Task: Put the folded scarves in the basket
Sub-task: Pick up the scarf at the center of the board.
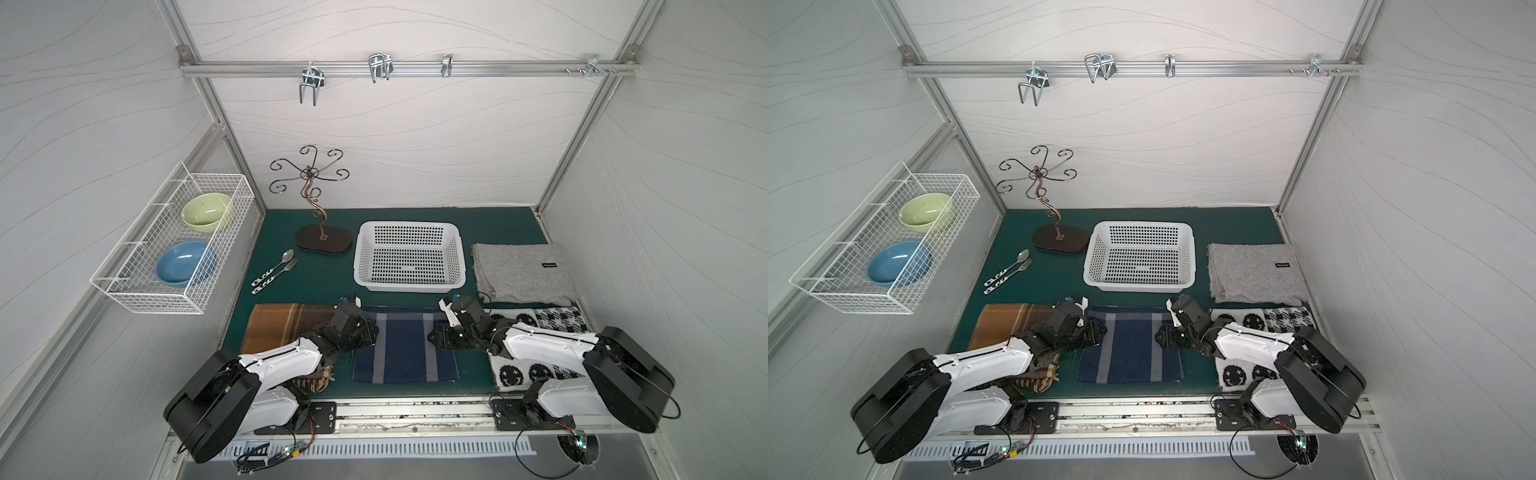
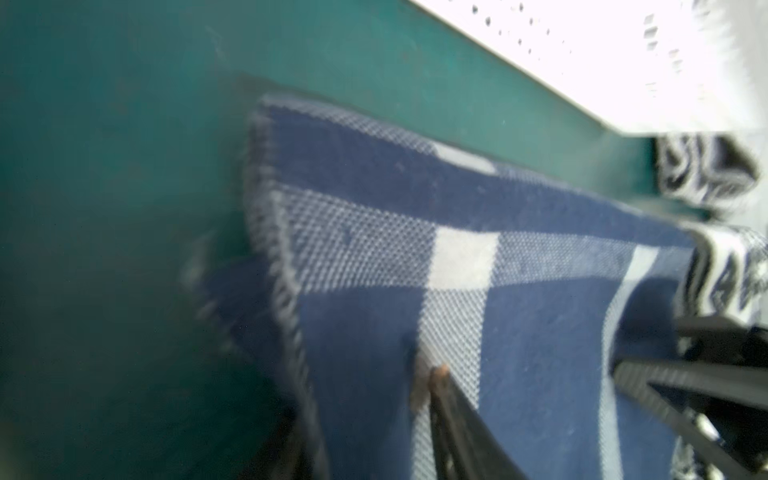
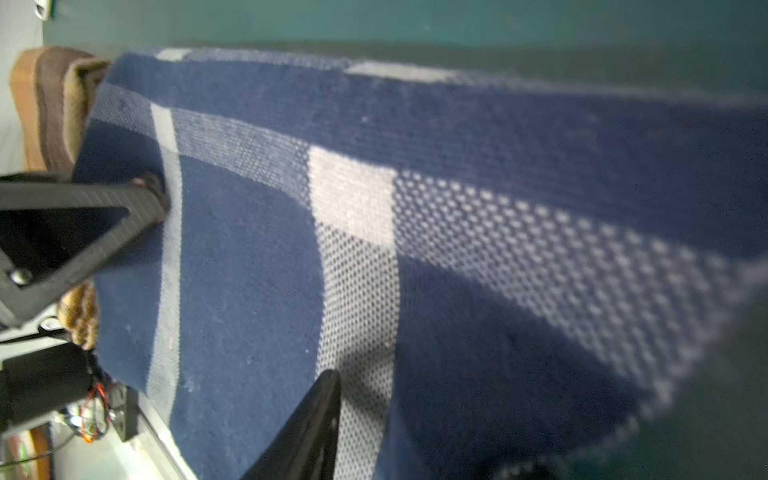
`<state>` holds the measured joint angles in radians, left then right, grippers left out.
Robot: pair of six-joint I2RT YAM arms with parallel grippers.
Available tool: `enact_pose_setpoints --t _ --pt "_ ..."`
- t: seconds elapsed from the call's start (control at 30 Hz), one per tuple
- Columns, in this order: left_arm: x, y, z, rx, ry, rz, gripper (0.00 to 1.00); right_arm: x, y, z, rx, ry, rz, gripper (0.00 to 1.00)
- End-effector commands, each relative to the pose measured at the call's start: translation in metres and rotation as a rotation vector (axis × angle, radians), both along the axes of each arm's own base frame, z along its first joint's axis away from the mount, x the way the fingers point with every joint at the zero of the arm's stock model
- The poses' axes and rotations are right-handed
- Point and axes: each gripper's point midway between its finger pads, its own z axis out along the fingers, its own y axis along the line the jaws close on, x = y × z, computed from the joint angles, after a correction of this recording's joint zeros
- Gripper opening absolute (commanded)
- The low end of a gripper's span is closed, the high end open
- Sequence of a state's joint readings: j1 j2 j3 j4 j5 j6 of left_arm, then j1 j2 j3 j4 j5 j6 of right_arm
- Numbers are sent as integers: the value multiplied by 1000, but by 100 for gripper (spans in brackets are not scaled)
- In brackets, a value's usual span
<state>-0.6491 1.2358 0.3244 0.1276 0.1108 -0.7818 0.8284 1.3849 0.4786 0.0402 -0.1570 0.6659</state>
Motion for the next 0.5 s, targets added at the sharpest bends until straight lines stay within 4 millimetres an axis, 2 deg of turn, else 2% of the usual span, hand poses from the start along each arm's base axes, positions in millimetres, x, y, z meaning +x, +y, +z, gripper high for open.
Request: enact_pose_setpoints --t 0.0,0.07,0.1,0.17,0.33,0.47 --pt "-24 -4 -18 21 102 -55 19 -42 -21 -46 -132 165 35 31" --pt "-25 -7 -15 13 98 -66 4 -41 -19 -45 -124 159 35 14" --pt "-24 -9 -13 11 94 -71 0 -41 -19 -44 -120 157 36 8" --pt "-24 -10 -8 8 85 -75 0 -40 -17 -39 -109 143 42 0" --pt "-21 -12 15 -5 48 -76 0 -37 -16 -13 -84 98 53 0" --pt "-19 -15 45 -17 0 -83 0 -36 -15 20 -59 49 64 0"
